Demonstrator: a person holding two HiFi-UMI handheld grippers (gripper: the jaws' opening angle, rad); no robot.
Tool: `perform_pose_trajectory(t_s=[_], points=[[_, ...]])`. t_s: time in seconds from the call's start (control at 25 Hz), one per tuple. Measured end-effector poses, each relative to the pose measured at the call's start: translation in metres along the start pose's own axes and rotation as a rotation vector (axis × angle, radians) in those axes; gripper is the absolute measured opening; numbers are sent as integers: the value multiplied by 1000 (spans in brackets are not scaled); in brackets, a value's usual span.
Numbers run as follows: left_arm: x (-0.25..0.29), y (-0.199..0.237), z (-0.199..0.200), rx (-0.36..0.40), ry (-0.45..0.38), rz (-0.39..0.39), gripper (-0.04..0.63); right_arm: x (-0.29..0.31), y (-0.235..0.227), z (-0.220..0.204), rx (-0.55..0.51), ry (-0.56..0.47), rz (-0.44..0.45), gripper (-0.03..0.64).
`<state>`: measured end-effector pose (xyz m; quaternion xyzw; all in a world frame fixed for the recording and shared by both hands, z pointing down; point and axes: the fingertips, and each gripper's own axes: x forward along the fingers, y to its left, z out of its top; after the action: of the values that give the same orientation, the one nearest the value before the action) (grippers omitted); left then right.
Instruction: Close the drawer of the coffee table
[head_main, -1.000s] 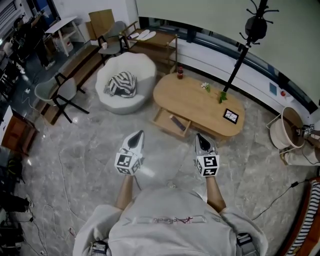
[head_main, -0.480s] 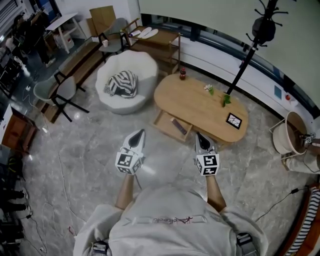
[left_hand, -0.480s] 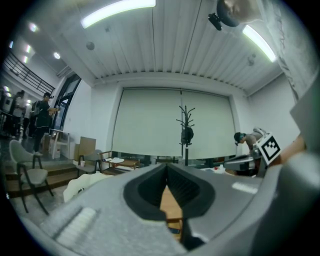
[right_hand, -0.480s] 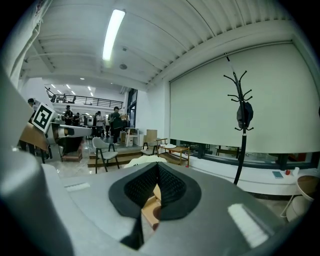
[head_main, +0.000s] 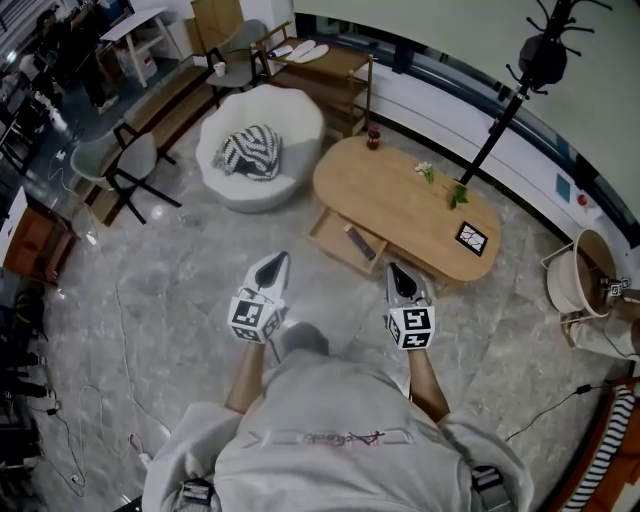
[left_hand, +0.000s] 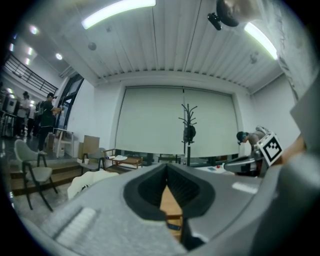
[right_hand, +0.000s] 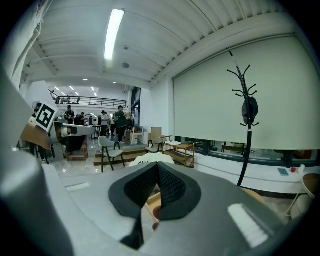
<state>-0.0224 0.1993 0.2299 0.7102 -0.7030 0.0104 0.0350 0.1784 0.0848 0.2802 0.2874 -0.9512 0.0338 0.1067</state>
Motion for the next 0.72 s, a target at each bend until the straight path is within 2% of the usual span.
perform_pose_trajectory(t_s=[0.4,0.72], points=[[-12,7,-9,-12,29,24,0,8,14,-5,5,17,34,3],[6,20,-17,-21,41,8,0,27,8,-10,11,34,21,3]])
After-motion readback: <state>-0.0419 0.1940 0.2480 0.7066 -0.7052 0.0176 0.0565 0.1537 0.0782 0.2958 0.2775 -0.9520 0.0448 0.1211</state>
